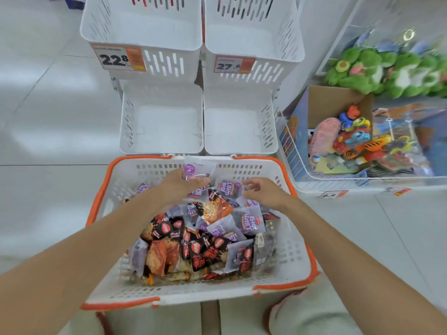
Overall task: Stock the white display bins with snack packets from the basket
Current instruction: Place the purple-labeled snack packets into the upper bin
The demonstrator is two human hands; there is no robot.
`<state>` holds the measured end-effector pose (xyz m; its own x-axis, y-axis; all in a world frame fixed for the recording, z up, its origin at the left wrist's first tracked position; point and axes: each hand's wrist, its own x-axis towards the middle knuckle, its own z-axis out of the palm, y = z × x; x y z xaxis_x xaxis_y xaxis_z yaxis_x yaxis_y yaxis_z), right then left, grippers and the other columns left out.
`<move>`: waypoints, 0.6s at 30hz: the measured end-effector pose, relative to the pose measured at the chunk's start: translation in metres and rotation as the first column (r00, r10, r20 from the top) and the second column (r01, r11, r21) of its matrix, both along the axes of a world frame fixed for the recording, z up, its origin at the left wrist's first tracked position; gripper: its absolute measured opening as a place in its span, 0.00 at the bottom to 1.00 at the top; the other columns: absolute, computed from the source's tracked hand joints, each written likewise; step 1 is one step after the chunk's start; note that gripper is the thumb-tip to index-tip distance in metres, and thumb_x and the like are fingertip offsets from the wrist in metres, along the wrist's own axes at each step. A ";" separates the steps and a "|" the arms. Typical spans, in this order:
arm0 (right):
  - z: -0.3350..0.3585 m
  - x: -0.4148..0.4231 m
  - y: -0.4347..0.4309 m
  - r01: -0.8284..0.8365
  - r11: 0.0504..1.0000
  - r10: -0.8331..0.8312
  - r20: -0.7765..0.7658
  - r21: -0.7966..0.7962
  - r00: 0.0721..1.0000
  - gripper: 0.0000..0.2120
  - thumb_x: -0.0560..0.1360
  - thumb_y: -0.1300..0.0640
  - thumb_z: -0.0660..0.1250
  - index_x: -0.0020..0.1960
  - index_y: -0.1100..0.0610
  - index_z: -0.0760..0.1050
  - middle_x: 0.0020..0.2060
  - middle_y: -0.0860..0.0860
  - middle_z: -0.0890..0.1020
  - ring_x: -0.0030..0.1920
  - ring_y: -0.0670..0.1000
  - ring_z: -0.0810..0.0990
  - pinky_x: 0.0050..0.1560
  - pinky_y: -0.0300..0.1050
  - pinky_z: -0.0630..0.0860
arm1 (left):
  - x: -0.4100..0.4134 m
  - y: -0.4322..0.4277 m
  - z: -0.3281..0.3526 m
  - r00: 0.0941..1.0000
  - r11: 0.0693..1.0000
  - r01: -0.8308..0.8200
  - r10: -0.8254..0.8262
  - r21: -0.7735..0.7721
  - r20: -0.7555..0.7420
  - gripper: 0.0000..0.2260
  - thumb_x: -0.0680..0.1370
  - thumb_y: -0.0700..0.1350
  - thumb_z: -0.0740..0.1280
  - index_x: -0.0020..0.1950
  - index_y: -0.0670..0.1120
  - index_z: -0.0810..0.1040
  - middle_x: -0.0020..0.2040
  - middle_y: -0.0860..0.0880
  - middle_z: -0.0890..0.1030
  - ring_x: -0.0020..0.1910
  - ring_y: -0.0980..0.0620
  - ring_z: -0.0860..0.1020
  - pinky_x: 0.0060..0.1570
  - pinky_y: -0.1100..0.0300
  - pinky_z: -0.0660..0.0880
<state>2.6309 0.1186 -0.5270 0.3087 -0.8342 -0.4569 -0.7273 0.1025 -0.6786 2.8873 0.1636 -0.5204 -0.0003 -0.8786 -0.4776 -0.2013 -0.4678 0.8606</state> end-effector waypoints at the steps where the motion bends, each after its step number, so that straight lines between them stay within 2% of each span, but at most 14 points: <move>1: -0.015 -0.006 0.010 0.009 0.999 -0.008 -0.024 0.036 1.000 0.20 0.77 0.54 0.69 0.67 0.53 0.72 0.57 0.50 0.75 0.58 0.52 0.74 0.58 0.45 0.71 | 0.001 0.004 -0.004 1.000 0.999 0.013 -0.012 0.048 -0.018 0.24 0.67 0.58 0.78 0.59 0.49 0.81 0.59 0.52 0.82 0.60 0.53 0.78 0.61 0.51 0.76; 3: -0.038 -0.009 0.028 0.020 0.995 -0.015 -0.059 0.097 0.998 0.24 0.76 0.56 0.70 0.69 0.53 0.67 0.57 0.48 0.73 0.58 0.52 0.74 0.55 0.44 0.70 | 0.004 0.009 -0.010 0.998 0.987 0.044 -0.038 0.152 -0.045 0.33 0.63 0.60 0.79 0.65 0.50 0.76 0.64 0.53 0.77 0.64 0.51 0.75 0.62 0.46 0.75; 4: -0.047 -0.009 0.033 0.019 0.996 -0.011 -0.089 0.092 0.996 0.26 0.76 0.58 0.70 0.71 0.54 0.65 0.59 0.50 0.73 0.57 0.53 0.75 0.52 0.43 0.71 | 0.002 0.011 -0.009 0.997 0.978 0.053 -0.042 0.202 -0.058 0.35 0.63 0.58 0.80 0.65 0.48 0.75 0.64 0.52 0.76 0.63 0.51 0.75 0.61 0.47 0.75; 6: -0.056 -0.007 0.036 -0.017 0.999 0.024 -0.181 0.038 0.983 0.22 0.74 0.62 0.70 0.67 0.55 0.69 0.59 0.52 0.74 0.52 0.53 0.77 0.46 0.42 0.71 | 0.000 0.014 -0.009 0.995 0.967 0.095 -0.084 0.238 -0.056 0.27 0.66 0.49 0.80 0.60 0.44 0.74 0.57 0.48 0.78 0.55 0.51 0.78 0.56 0.53 0.77; 7: -0.053 -0.004 0.032 -0.034 0.999 0.033 -0.211 -0.002 0.977 0.18 0.74 0.63 0.69 0.63 0.56 0.73 0.56 0.50 0.75 0.50 0.52 0.77 0.45 0.41 0.70 | -0.003 0.016 -0.006 0.994 0.967 0.108 -0.106 0.232 -0.020 0.22 0.69 0.43 0.77 0.59 0.43 0.73 0.54 0.47 0.77 0.52 0.51 0.77 0.53 0.55 0.75; 8: -0.050 -0.001 0.025 -0.009 0.998 -0.003 -0.187 -0.062 0.982 0.13 0.74 0.63 0.69 0.58 0.58 0.77 0.53 0.48 0.76 0.49 0.51 0.77 0.44 0.41 0.70 | -0.004 0.016 -0.005 0.994 0.971 0.096 -0.103 0.219 0.021 0.22 0.71 0.38 0.74 0.62 0.44 0.71 0.54 0.46 0.77 0.52 0.49 0.77 0.52 0.55 0.75; 10: -0.024 0.009 0.012 0.169 0.981 -0.167 0.021 -0.094 0.986 0.02 0.73 0.64 0.69 0.44 0.59 0.78 0.41 0.50 0.79 0.40 0.50 0.77 0.39 0.43 0.70 | -0.001 0.014 -0.004 0.999 0.986 0.019 -0.026 0.168 0.042 0.26 0.71 0.33 0.74 0.66 0.43 0.68 0.57 0.42 0.80 0.52 0.44 0.80 0.49 0.53 0.78; 11: -0.005 0.015 0.007 0.234 0.967 -0.220 0.133 -0.101 0.966 0.05 0.73 0.65 0.69 0.40 0.57 0.77 0.37 0.50 0.79 0.37 0.49 0.76 0.37 0.44 0.71 | 0.002 0.013 -0.004 0.999 0.988 -0.048 0.045 0.144 0.026 0.25 0.70 0.33 0.74 0.64 0.42 0.69 0.56 0.41 0.81 0.49 0.45 0.81 0.45 0.54 0.79; 13: 0.031 0.026 -0.001 0.229 0.972 -0.202 0.323 -0.049 0.925 0.05 0.75 0.63 0.69 0.46 0.53 0.79 0.43 0.51 0.82 0.42 0.47 0.80 0.39 0.41 0.77 | 0.010 0.011 -0.001 0.985 0.981 -0.165 0.169 0.106 -0.034 0.21 0.70 0.35 0.76 0.60 0.42 0.73 0.52 0.41 0.83 0.41 0.47 0.80 0.39 0.58 0.79; 15: 0.060 0.034 -0.006 0.136 0.990 -0.139 0.445 0.038 0.885 0.06 0.77 0.61 0.69 0.51 0.52 0.79 0.50 0.50 0.82 0.48 0.48 0.81 0.44 0.40 0.81 | 0.017 0.008 0.007 0.970 0.972 -0.219 0.226 0.091 -0.085 0.17 0.71 0.36 0.75 0.58 0.44 0.77 0.46 0.44 0.82 0.38 0.50 0.77 0.41 0.59 0.75; 16: 0.072 0.038 -0.007 0.086 0.995 -0.101 0.463 0.054 0.881 0.06 0.78 0.61 0.68 0.52 0.52 0.79 0.51 0.50 0.82 0.50 0.49 0.81 0.46 0.42 0.82 | 0.021 0.007 0.014 0.970 0.972 -0.219 0.225 0.080 -0.086 0.16 0.72 0.37 0.75 0.57 0.46 0.78 0.43 0.46 0.82 0.37 0.51 0.77 0.42 0.59 0.75; 18: 0.088 0.045 -0.010 -0.033 0.999 0.018 0.400 0.030 0.916 0.07 0.80 0.58 0.66 0.56 0.55 0.79 0.55 0.53 0.80 0.55 0.53 0.81 0.50 0.50 0.83 | 0.028 0.003 0.027 0.979 0.982 -0.177 0.182 0.062 -0.088 0.10 0.73 0.39 0.74 0.54 0.46 0.80 0.42 0.48 0.82 0.38 0.51 0.82 0.48 0.55 0.77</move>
<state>2.6755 0.1088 -0.4391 0.4926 -0.8092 -0.3202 -0.3990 0.1170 -0.9095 2.9156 0.1662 -0.4937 0.1085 -0.8415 -0.5293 -0.0307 -0.5350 0.8443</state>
